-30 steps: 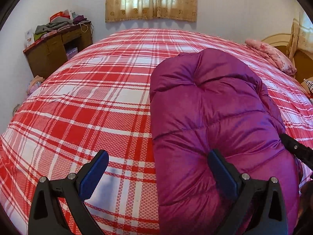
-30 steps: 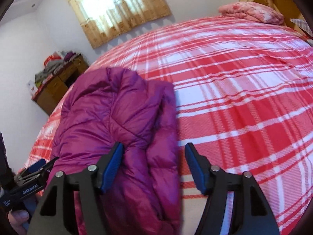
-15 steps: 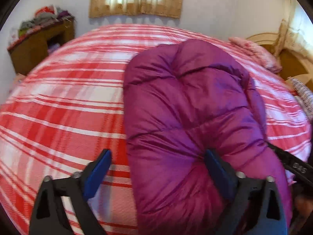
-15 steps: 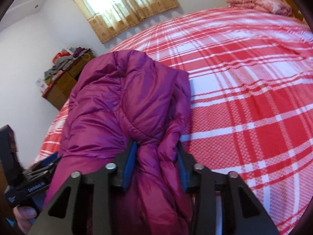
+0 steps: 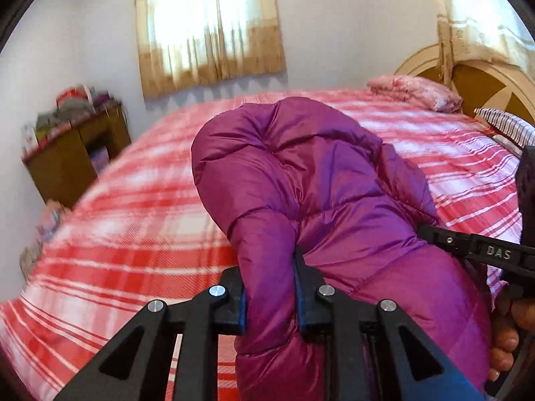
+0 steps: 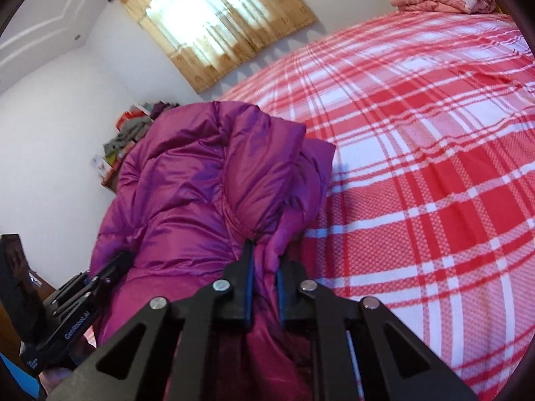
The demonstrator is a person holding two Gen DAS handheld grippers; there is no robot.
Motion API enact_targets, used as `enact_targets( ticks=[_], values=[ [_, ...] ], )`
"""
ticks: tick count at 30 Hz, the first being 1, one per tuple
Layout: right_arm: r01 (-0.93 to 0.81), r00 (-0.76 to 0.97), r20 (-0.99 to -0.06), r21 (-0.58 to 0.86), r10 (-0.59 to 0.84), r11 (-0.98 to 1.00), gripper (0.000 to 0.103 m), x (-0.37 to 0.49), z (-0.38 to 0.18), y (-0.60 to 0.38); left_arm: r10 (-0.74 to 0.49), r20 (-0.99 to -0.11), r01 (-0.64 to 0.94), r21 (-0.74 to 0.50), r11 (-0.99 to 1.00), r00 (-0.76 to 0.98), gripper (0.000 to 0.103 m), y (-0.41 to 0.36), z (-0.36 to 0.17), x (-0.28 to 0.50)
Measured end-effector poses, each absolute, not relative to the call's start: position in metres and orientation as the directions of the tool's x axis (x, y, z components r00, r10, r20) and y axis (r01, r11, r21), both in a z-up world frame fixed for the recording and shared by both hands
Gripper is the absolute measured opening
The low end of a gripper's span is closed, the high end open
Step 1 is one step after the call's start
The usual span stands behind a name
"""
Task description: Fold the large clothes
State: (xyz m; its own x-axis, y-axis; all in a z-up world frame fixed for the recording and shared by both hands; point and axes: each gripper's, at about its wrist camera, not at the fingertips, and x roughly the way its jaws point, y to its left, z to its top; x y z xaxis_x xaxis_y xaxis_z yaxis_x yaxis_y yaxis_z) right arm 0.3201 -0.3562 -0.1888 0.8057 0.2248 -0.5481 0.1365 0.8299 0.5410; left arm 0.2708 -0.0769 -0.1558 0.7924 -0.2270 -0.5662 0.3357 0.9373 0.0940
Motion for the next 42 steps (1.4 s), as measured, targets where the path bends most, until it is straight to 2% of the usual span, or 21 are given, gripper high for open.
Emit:
enact_targets(
  ticks=[2,12,15,17,20,22,26,28,33,34,36,42],
  values=[
    [0.115,0.818,-0.527,0.543,0.231,0.832,0.014,0.317,-0.179,-0.352,-0.214,-0.544,0.324,0.113,0.939,0.812,0.021,-0.072,-0.143,0.263],
    [-0.008,0.836,-0.460,0.534,0.299,0.845,0.013,0.333,-0.135,-0.314,-0.187,-0.520,0.251,0.054,0.966,0.833,0.020,-0.018,-0.112,0.261],
    [-0.031,0.822,-0.463,0.544,0.330,0.839,0.013,0.351,-0.135,-0.302,-0.152,-0.514,0.225,0.081,0.971,0.844,0.020,0.000,-0.115,0.264],
    [-0.032,0.803,-0.479,0.560,0.355,0.828,0.013,0.363,-0.142,-0.297,-0.135,-0.541,0.214,0.084,0.973,0.830,0.020,0.012,-0.131,0.273],
    [-0.018,0.735,-0.556,0.557,0.389,0.830,0.024,0.388,-0.163,-0.285,-0.087,-0.597,0.180,0.099,0.979,0.798,0.020,0.031,-0.164,0.289],
    [0.005,0.686,-0.609,0.553,0.399,0.833,0.054,0.398,-0.181,-0.282,-0.072,-0.628,0.157,0.081,0.984,0.775,0.020,0.047,-0.184,0.297],
    [0.018,0.671,-0.612,0.577,0.418,0.816,0.067,0.403,-0.207,-0.294,-0.105,-0.628,0.160,0.032,0.987,0.771,0.020,0.064,-0.203,0.298],
    [0.000,0.644,-0.617,0.591,0.452,0.807,0.061,0.408,-0.215,-0.291,-0.087,-0.616,0.166,0.072,0.984,0.783,0.020,0.057,-0.204,0.296],
    [-0.034,0.635,-0.643,0.531,0.428,0.847,0.061,0.427,-0.218,-0.269,-0.046,-0.604,0.154,0.127,0.980,0.795,0.020,0.047,-0.209,0.299],
    [-0.039,0.635,-0.644,0.525,0.427,0.850,0.046,0.428,-0.218,-0.266,-0.040,-0.601,0.149,0.133,0.980,0.798,0.020,0.046,-0.210,0.299],
    [-0.087,0.617,-0.633,0.535,0.467,0.841,0.029,0.434,-0.218,-0.257,-0.035,-0.594,0.139,0.130,0.982,0.804,0.020,0.046,-0.208,0.297],
    [-0.095,0.621,-0.674,0.442,0.400,0.892,0.017,0.441,-0.211,-0.235,0.002,-0.561,0.114,0.172,0.978,0.828,0.019,0.043,-0.200,0.286]
  ],
)
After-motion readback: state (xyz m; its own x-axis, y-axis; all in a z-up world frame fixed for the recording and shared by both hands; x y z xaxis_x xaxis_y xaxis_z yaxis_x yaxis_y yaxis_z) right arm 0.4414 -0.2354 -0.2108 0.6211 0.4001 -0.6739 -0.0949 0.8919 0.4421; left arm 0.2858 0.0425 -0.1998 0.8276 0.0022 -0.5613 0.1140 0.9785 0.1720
